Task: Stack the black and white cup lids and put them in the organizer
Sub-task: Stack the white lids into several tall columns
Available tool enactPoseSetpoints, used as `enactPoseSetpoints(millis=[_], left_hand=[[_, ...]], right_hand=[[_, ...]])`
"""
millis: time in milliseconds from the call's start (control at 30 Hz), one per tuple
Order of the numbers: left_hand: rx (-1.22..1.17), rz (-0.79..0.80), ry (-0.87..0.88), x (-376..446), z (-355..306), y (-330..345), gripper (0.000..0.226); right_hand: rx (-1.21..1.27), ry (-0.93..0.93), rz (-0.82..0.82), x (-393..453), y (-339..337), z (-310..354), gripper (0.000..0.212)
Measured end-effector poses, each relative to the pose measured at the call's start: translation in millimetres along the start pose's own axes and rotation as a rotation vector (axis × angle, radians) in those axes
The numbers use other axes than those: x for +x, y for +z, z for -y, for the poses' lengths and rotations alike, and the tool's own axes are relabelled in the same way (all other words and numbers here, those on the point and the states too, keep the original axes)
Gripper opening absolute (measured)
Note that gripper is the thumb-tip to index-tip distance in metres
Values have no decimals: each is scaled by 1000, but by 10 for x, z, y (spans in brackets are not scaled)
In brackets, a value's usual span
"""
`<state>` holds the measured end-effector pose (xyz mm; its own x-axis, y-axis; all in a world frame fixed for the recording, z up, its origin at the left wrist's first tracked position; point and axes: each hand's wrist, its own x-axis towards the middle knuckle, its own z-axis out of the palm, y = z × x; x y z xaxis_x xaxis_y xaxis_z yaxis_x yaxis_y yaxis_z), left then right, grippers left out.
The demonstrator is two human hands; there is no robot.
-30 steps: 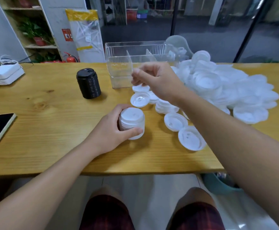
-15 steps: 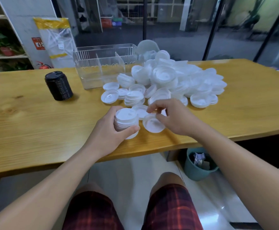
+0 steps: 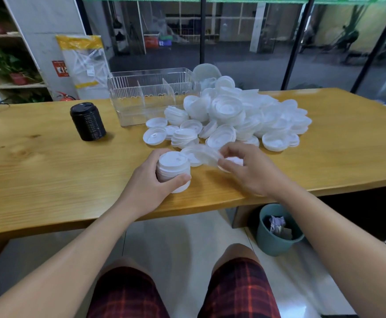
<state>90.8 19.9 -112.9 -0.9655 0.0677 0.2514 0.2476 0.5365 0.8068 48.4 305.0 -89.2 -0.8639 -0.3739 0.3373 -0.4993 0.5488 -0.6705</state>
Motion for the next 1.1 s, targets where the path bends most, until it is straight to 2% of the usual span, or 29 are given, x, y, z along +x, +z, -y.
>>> enactPoseSetpoints(millis=[100, 167, 300, 467, 533, 633, 700, 767, 900, 1033, 1100], left_hand=[[12, 14, 0, -26, 13, -44, 64], [31, 15, 3, -56, 27, -74, 64], [35, -12, -5, -121, 65, -140, 66], [12, -19, -8, -143, 75, -154, 65], [7, -28, -3, -148, 73, -144, 62], [8, -42, 6, -148, 91, -118, 61], [0, -33, -4, -145, 108, -135, 69], [-44, -23, -37, -139, 128, -176, 79], [-107, -8, -66, -163, 121, -228, 67], [-81, -9, -32, -199, 76, -205, 58], [-89, 2, -26, -198, 84, -210, 58]], right_hand=[[365, 138, -24, 6, 46, 121, 16], [406, 239, -25, 20, 151, 107, 23], [204, 264, 6, 45, 354, 58, 19], [29, 283, 40, 52, 379, 145, 30], [-16, 246, 47, 9, 381, 150, 44], [-60, 238, 33, -99, 440, 162, 76], [-98, 223, -35, -152, 534, 182, 91], [-142, 190, -108, -177, 629, 197, 96], [-171, 186, -148, -179, 699, 234, 95], [114, 218, -258, -120, 552, 301, 73], [295, 180, -238, -60, 468, 387, 65]])
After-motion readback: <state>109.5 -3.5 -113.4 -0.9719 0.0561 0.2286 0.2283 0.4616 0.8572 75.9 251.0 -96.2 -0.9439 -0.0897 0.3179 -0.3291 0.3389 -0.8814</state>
